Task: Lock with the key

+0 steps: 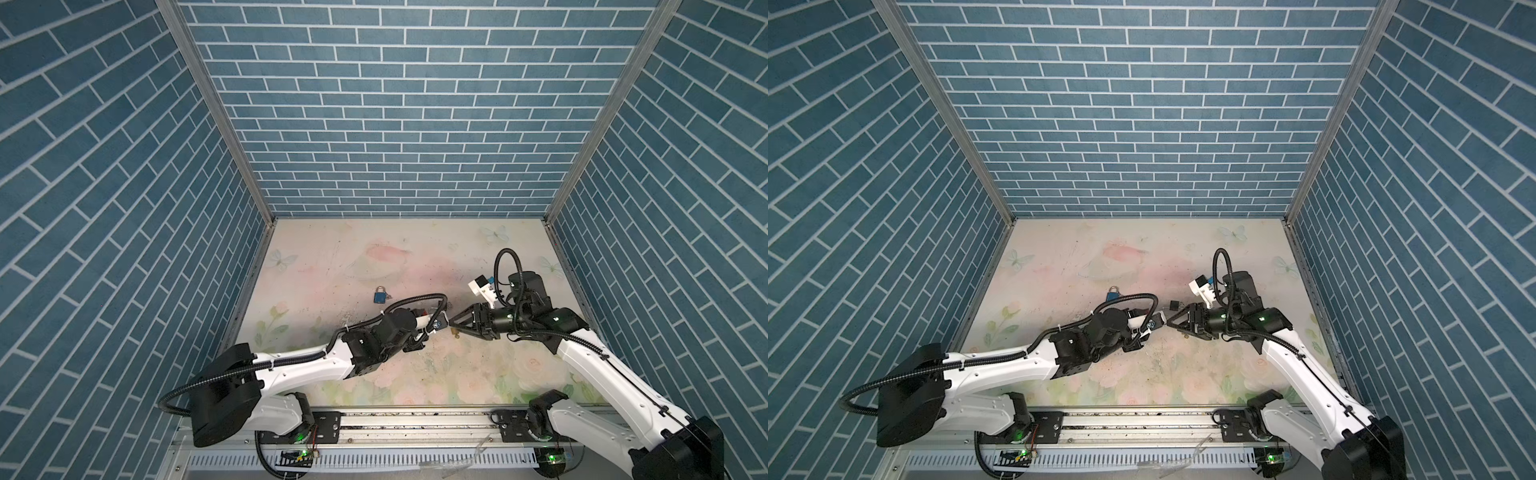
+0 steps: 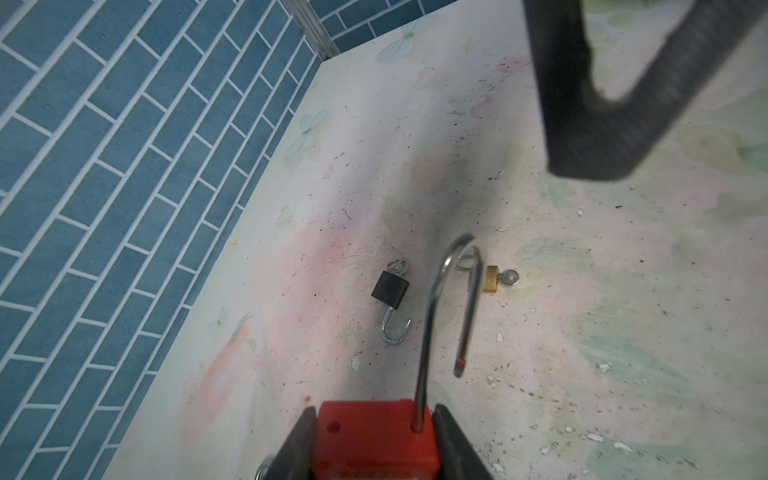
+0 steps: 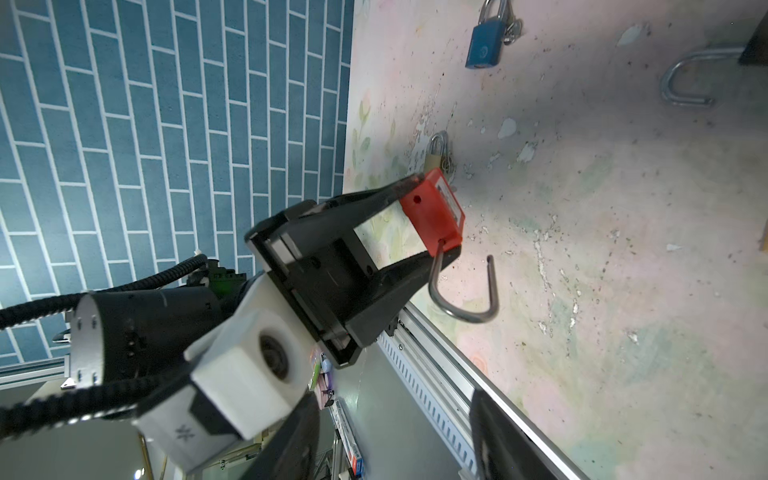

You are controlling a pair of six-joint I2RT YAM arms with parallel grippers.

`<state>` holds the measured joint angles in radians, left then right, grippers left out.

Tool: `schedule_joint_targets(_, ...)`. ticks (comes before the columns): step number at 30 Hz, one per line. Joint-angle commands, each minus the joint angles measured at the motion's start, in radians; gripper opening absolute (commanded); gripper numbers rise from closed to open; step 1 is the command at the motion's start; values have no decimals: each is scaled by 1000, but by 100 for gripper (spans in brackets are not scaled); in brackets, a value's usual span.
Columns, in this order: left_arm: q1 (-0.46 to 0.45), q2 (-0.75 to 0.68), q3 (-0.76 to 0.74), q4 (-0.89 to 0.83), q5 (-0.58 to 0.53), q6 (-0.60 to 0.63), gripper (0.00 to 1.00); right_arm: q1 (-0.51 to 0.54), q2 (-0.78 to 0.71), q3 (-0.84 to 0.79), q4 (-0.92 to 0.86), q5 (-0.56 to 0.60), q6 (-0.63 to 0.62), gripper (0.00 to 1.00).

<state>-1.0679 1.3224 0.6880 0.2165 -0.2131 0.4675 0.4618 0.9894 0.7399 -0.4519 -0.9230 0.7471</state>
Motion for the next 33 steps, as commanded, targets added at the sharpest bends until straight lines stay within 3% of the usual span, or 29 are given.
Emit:
schedule_joint_targets(1, 5, -7, 34, 60, -11, 2, 0, 18, 3, -27, 81, -15, 77, 59)
schedule_joint_targets(11, 5, -26, 27, 26, 80, 33, 0, 19, 56, -37, 197, 9, 121, 48)
schedule_joint_targets(15, 4, -35, 21, 27, 100, 46, 0, 19, 89, -12, 180, 12, 98, 38)
schedule_joint_targets(22, 5, -41, 11, 44, 84, 46, 0, 19, 79, 24, 98, 78, 45, 43)
schedule_joint_targets(33, 6, -23, 27, 36, 114, 53, 0, 19, 74, 21, 157, 79, 58, 30)
